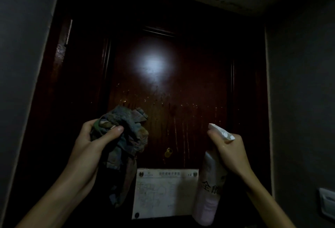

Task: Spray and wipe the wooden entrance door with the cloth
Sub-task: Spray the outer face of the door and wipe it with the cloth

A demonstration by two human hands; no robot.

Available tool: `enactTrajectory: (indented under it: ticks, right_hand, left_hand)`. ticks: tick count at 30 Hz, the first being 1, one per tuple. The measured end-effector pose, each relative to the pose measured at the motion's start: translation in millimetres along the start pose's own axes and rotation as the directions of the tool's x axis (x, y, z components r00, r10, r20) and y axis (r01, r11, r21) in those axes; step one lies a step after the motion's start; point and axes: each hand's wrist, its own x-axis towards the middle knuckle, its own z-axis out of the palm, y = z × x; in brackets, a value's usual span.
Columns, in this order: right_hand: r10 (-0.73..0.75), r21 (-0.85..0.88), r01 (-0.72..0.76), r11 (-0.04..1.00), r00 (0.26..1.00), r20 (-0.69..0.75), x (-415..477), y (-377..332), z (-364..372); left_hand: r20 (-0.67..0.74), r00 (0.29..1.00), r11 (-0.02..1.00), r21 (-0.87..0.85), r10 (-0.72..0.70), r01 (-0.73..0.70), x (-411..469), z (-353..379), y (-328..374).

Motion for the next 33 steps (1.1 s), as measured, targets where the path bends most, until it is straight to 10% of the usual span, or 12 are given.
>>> enactTrajectory:
  ticks: [33]
  right_hand:
    - [0.116,-0.213,-0.119,0.97,0.993,-0.027,-31.0,17.7,26.4]
  left_hand:
    - [0.035,0.996,0.997,0.007,-0.08,0.08,-19.4,-20.5,-5.6]
